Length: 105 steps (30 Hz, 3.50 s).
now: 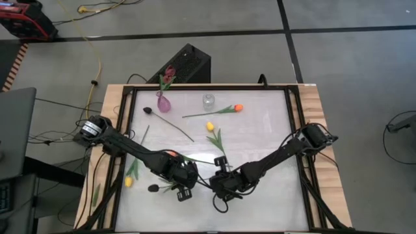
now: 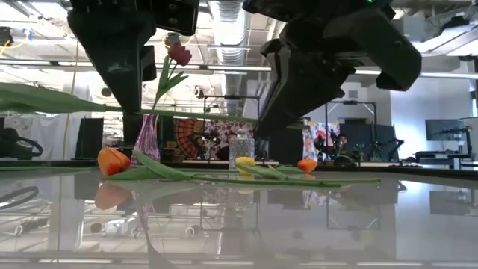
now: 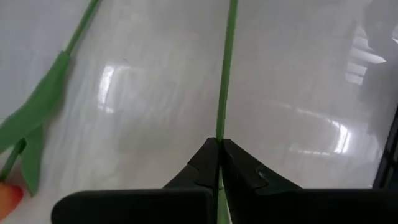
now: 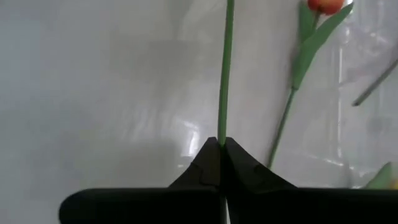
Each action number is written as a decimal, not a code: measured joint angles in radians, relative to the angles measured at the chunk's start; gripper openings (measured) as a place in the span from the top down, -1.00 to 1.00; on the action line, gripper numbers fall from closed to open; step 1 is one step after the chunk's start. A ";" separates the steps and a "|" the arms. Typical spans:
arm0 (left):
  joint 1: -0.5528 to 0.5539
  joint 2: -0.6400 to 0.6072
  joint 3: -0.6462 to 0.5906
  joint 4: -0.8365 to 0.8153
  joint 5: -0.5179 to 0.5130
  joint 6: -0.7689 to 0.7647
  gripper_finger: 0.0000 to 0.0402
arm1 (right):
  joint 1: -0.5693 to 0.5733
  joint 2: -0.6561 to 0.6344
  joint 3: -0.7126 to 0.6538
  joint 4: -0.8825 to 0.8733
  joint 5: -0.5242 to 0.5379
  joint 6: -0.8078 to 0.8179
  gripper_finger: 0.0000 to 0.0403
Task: Sort flowers into vase by color
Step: Put the bottom black flower into the purple vase
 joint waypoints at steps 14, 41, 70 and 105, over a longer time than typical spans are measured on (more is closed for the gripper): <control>-0.030 -0.173 -0.001 -0.010 -0.260 0.236 0.80 | 0.026 0.001 0.000 -0.034 -0.204 0.105 0.88; -0.031 -0.541 -0.726 1.594 -0.085 0.849 0.62 | -0.143 -0.230 -0.495 1.481 -0.419 0.064 0.88; -0.040 -0.449 -0.509 1.176 -0.353 0.727 -0.13 | -0.203 -0.190 -0.423 1.483 -0.437 0.069 0.88; -0.039 -0.574 -0.510 1.374 -0.356 0.858 -0.09 | -0.207 -0.190 -0.423 1.464 -0.414 0.073 0.88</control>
